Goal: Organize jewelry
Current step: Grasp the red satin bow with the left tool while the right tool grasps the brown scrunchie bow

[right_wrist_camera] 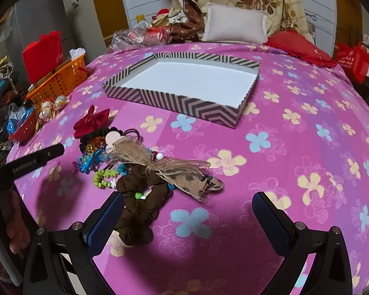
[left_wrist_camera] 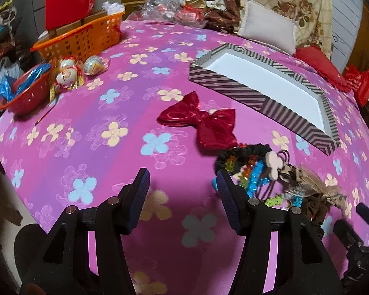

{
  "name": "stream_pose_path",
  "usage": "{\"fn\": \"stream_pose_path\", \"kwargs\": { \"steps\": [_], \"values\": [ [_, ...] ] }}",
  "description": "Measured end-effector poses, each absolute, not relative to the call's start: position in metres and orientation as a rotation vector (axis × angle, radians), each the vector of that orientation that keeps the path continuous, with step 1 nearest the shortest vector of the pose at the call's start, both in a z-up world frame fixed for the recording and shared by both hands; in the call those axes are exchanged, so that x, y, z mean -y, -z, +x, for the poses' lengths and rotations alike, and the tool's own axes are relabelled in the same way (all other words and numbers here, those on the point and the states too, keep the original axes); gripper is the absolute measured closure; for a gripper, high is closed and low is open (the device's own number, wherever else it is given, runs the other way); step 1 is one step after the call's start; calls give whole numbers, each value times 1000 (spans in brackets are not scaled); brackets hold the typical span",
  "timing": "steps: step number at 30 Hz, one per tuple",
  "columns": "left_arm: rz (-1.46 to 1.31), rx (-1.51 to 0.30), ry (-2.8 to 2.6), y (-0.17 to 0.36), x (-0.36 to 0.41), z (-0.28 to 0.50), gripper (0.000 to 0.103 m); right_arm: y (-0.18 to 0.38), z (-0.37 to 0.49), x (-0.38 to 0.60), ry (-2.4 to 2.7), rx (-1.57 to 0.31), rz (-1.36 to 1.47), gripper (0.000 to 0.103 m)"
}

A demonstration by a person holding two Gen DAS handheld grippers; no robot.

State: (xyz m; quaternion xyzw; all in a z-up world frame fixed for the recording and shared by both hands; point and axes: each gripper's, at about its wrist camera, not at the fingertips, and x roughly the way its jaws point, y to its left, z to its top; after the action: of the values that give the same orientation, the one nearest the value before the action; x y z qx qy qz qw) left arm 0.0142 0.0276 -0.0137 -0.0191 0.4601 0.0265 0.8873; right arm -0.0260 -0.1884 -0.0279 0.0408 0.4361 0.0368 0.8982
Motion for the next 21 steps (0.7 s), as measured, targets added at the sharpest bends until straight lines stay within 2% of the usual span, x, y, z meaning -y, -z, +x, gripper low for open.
{"fn": "stream_pose_path", "kwargs": {
  "steps": [6, 8, 21],
  "values": [
    [-108, -969, -76, 12, -51, 24, 45, 36, -14, 183, -100, -920, 102, 0],
    [-149, -973, -78, 12, -61, 28, 35, 40, -10, 180, -101, -935, 106, 0],
    [-326, -1076, -23, 17, -64, 84, 34, 55, 5, 171, -128, -978, 90, 0]
  ]
}}
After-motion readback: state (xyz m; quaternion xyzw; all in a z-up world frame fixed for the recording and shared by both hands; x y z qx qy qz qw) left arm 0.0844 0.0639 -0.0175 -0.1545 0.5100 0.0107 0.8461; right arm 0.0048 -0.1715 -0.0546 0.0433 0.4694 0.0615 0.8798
